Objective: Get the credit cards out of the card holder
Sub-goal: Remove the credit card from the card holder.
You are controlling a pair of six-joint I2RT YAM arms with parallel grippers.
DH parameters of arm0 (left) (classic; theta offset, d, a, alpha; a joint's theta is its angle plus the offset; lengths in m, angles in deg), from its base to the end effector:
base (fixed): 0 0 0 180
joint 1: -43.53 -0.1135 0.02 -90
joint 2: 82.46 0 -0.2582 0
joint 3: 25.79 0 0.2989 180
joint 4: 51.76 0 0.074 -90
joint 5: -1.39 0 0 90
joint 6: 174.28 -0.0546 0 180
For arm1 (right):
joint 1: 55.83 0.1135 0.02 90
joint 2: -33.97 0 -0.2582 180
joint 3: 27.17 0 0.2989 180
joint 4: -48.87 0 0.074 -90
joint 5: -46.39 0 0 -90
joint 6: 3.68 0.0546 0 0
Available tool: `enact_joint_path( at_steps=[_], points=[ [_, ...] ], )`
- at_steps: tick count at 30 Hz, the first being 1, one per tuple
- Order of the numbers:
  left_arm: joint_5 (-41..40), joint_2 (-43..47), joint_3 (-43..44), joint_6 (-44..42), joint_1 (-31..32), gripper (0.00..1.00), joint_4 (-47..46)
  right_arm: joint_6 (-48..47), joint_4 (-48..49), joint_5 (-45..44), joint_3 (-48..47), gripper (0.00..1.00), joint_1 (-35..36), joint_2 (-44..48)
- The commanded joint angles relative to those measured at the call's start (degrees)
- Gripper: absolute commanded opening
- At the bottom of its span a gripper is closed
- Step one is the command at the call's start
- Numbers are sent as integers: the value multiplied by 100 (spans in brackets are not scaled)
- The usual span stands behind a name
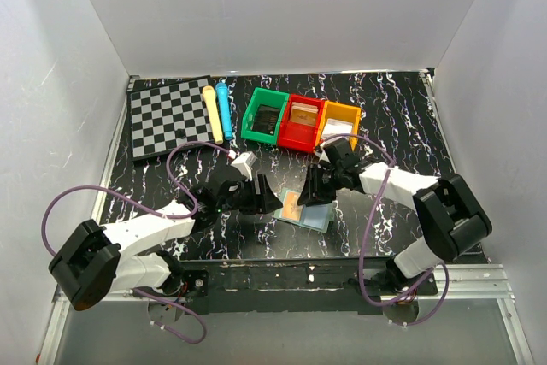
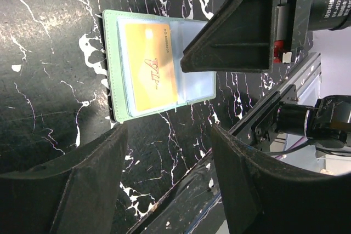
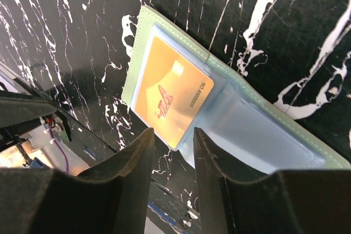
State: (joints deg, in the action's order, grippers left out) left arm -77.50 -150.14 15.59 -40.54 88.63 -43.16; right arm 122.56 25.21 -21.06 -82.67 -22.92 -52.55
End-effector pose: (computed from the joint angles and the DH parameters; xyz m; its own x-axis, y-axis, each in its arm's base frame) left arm 0.2005 -0.2161 0.1469 -0.8495 -0.1087 -0.5163 0.3035 0.6997 -0.6467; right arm 0.2677 0.1982 0.1157 -0.9592 0.0296 -0.2813 -0.1499 0.7903 0.5942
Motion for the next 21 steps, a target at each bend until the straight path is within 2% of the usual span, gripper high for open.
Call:
enact_joint_path(
  at_steps=[1, 21],
  points=[
    [-66, 176, -71, 64, -19, 61, 26, -56, 118, 83, -275, 43, 102, -277],
    [40, 273, -159, 99, -10, 61, -35, -487, -207, 31, -793, 41, 752, -788]
  ],
)
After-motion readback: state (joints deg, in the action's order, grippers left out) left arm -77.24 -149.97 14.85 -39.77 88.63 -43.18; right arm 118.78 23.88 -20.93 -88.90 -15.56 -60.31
